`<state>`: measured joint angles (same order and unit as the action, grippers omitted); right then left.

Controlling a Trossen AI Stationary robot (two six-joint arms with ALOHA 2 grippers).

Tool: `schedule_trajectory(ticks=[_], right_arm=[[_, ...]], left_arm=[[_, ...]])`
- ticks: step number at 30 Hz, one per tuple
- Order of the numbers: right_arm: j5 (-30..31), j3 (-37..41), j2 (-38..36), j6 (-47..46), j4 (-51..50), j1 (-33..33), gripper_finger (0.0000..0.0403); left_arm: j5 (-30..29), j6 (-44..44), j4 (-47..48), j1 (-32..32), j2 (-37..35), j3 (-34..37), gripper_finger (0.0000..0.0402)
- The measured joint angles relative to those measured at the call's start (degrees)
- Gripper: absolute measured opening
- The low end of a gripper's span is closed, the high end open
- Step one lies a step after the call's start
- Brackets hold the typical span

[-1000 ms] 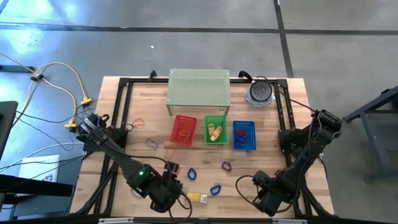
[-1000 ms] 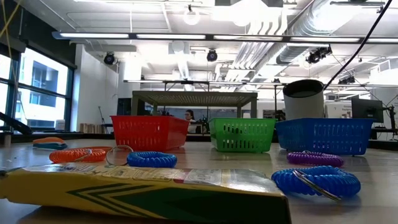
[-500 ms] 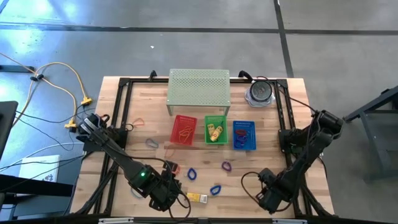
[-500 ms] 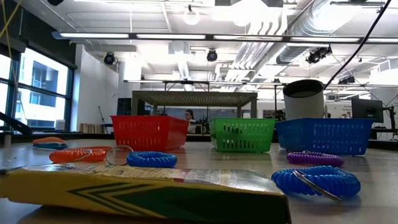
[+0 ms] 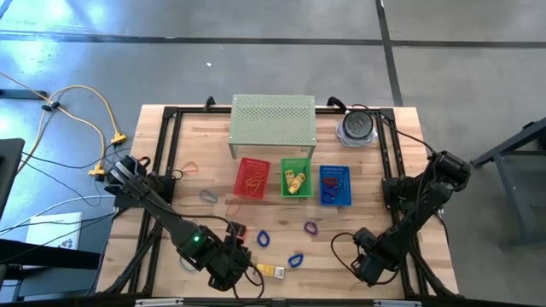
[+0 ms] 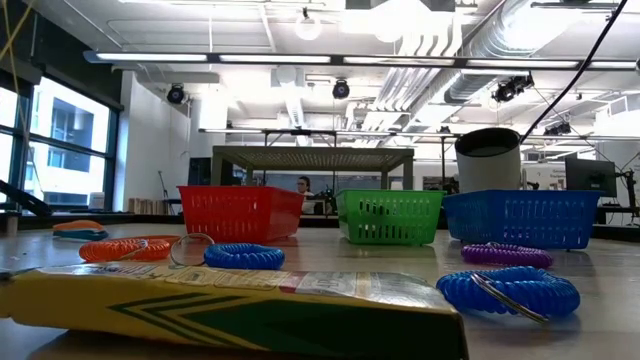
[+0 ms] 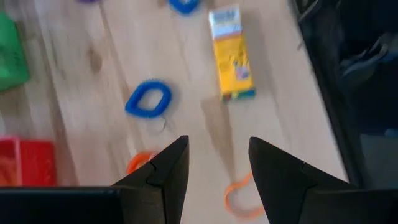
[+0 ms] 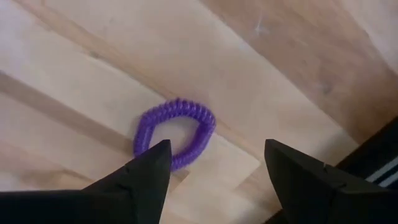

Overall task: Pick & Place Office Desk Supplies
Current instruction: Put the right purple spring keychain into the blue bin

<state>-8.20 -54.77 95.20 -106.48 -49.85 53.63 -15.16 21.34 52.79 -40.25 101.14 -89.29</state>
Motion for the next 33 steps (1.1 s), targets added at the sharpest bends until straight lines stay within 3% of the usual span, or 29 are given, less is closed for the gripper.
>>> schedule_trajectory(ticks=[11, 20, 27, 33], right_arm=[[2.01, 5.37, -0.17, -0.05, 7.79, 0.02, 0.0246], [0.81, 6.71, -0.29, 0.18, 9.80, 0.00, 0.0233], [3.24, 6.77, -0.20, 3.13, 7.39, 0.10, 0.0154], [3.34, 6.79, -0.13, 4.78, 6.49, 0.07, 0.0054]], left_arm=[[-5.03, 0.63, -18.86, -0.28, 0.00, 12.89, 0.0159], [-11.24, 5.67, -19.48, -2.09, 0.00, 16.11, 0.0159], [-20.76, 13.19, -20.39, -4.93, 0.21, 16.11, 0.0159], [-21.06, 15.99, -20.38, -6.51, 1.64, 16.08, 0.0159]])
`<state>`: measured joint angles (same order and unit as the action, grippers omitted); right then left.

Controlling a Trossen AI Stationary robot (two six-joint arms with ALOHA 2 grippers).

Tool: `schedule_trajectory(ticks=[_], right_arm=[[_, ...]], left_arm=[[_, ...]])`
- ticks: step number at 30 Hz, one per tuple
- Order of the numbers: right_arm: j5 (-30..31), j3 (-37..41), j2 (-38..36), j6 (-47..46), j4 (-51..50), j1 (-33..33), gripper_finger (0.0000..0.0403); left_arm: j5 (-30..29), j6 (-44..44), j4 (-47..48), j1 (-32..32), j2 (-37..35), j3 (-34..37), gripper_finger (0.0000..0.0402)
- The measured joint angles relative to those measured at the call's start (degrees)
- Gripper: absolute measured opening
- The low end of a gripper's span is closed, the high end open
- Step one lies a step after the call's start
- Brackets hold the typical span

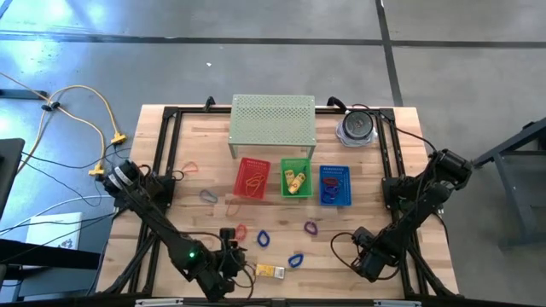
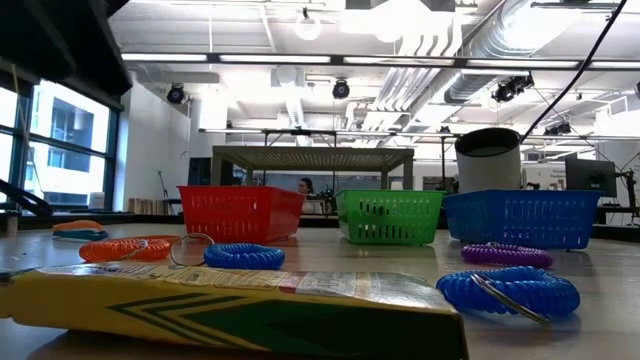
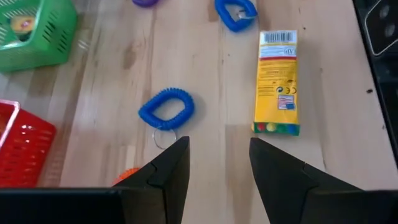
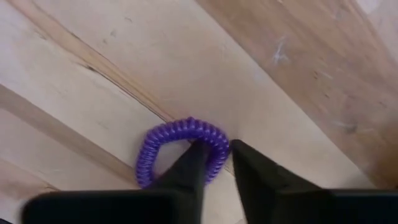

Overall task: Pick & Place Office Desk Supplies
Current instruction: Put the right purple spring keychain into the blue bin

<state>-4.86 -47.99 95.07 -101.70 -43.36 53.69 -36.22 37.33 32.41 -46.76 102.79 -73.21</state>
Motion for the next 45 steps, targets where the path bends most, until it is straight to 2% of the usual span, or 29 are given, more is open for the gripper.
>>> schedule_trajectory(ticks=[3, 12, 19, 25, 33, 39, 45], right_arm=[[-0.23, 0.05, 0.02, 0.48, -0.10, 0.00, 0.0013], [0.66, -1.81, 0.20, 3.33, -1.49, -0.04, 0.0004], [9.43, -8.69, 0.34, 6.52, -9.77, -0.15, 0.0003], [15.84, -15.80, 0.28, 12.94, -20.21, -2.56, 0.0003], [21.74, -24.03, 0.17, 26.16, -33.50, -11.69, 0.0003], [23.63, -28.60, 0.15, 37.90, -35.79, -19.95, 0.0003], [26.20, -29.34, -1.32, 48.74, -36.94, -28.05, 0.0003]], left_arm=[[0.22, 0.01, -0.12, 0.10, 1.11, 0.00, 0.0159], [0.16, 1.58, -0.12, 1.88, 2.05, 0.00, 0.0159], [0.12, -0.43, -0.16, 2.49, 2.05, 0.00, 0.0159], [0.11, 0.03, -0.27, 2.51, 2.05, 0.00, 0.0159], [0.76, 3.41, -1.18, 2.32, 2.05, 0.00, 0.0159], [1.43, 4.75, -0.77, 1.92, 2.03, 0.00, 0.0159], [1.43, 4.73, -0.42, 1.99, 2.03, 0.00, 0.0159]])
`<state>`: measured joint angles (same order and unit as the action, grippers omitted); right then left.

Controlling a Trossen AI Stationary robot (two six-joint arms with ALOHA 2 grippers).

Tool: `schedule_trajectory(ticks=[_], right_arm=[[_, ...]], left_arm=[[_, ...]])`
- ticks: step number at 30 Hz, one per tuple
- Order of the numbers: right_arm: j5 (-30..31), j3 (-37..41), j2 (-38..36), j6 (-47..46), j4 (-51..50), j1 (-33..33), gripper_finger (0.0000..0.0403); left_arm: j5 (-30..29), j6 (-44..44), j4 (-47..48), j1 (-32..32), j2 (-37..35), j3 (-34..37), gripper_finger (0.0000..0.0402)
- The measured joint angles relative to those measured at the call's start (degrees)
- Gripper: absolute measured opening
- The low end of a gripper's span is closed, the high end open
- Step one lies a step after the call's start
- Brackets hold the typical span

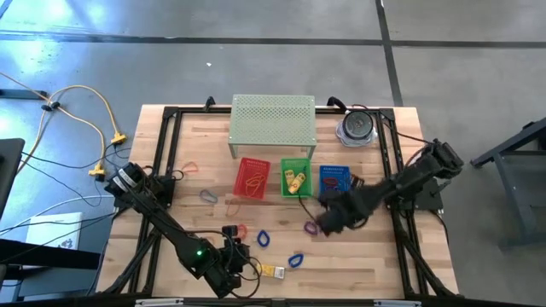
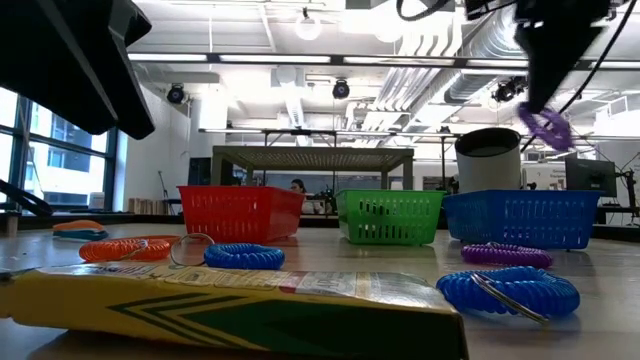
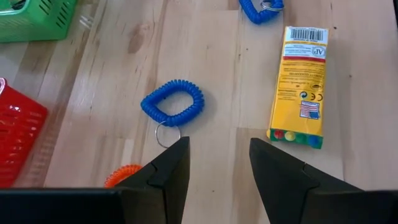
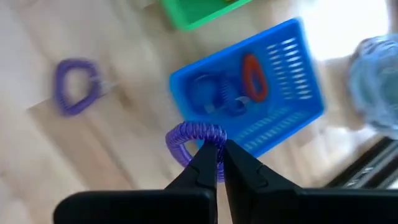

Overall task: Pick & Place Office Desk Supplies
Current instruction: Put the right purple spring keychain into the blue bin

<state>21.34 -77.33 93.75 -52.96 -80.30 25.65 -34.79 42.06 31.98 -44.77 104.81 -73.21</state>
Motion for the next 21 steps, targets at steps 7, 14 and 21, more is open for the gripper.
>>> schedule_trajectory(ticks=[7, 14, 21], right_arm=[[2.26, 0.01, -7.46, 7.00, -0.86, -6.51, 0.0003], [4.63, -0.01, -14.38, 11.25, 0.20, -14.51, 0.0003], [-0.93, 3.25, -14.62, 20.39, 8.56, -22.94, 0.0003]], left_arm=[[0.97, 2.43, 0.07, -0.02, -0.02, 0.00, 0.0159], [0.77, 2.99, 0.05, 0.45, -0.02, 0.00, 0.0159], [0.53, 2.99, 0.03, 1.30, -0.02, 0.00, 0.0159]])
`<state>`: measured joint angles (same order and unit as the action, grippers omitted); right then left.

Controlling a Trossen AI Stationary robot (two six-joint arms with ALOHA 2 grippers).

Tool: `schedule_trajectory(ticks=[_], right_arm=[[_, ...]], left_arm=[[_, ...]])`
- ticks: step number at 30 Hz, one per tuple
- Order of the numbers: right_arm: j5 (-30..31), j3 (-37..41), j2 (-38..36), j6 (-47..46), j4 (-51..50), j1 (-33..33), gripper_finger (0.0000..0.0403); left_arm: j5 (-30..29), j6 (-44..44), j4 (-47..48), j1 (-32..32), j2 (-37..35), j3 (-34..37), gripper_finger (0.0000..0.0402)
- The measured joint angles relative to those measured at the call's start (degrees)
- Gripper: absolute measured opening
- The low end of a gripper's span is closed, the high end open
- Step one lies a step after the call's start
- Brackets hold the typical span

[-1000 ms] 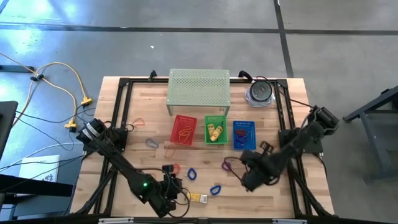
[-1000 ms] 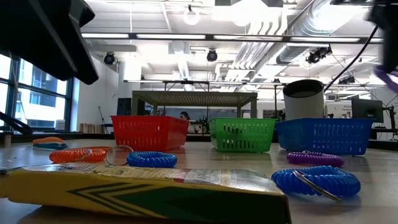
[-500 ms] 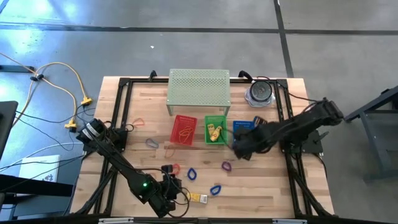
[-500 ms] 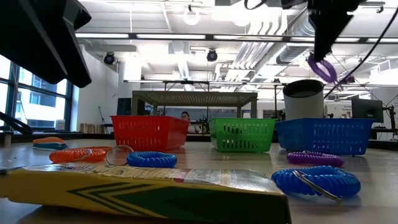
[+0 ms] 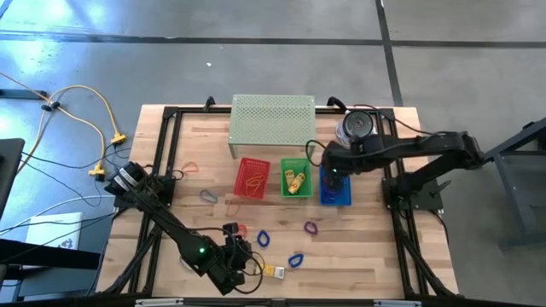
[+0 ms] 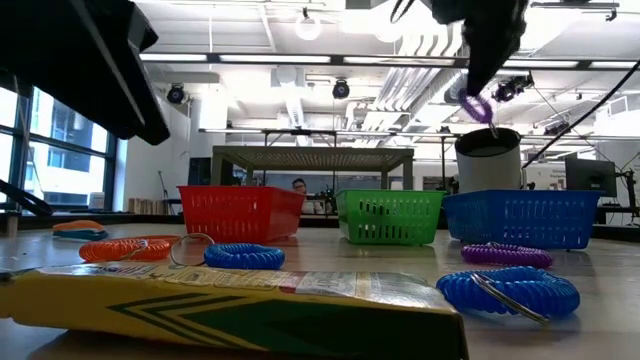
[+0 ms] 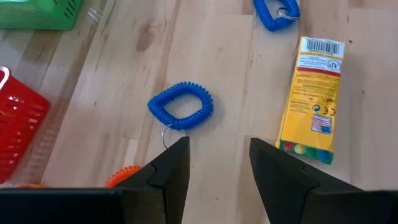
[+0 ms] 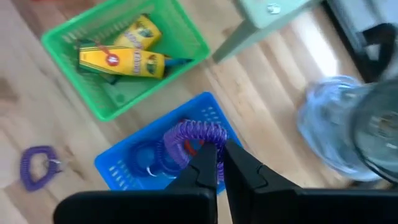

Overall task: Pick & Place Office Desk Supplies
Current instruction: Put the right purple spring keychain into the blue bin

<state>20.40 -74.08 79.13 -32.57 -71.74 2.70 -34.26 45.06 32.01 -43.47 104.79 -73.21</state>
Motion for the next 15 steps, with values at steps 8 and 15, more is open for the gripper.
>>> schedule_trajectory(ticks=[8, 15], right_arm=[[-2.11, 6.15, 0.01, 1.31, 3.78, -5.50, 0.0003], [-7.09, 12.51, 0.05, 3.27, 11.93, -9.43, 0.0003]], left_arm=[[5.06, 0.01, 0.04, -0.29, -0.02, -0.02, 0.0159], [6.22, -0.01, 0.07, -0.29, -0.02, -0.02, 0.0159]])
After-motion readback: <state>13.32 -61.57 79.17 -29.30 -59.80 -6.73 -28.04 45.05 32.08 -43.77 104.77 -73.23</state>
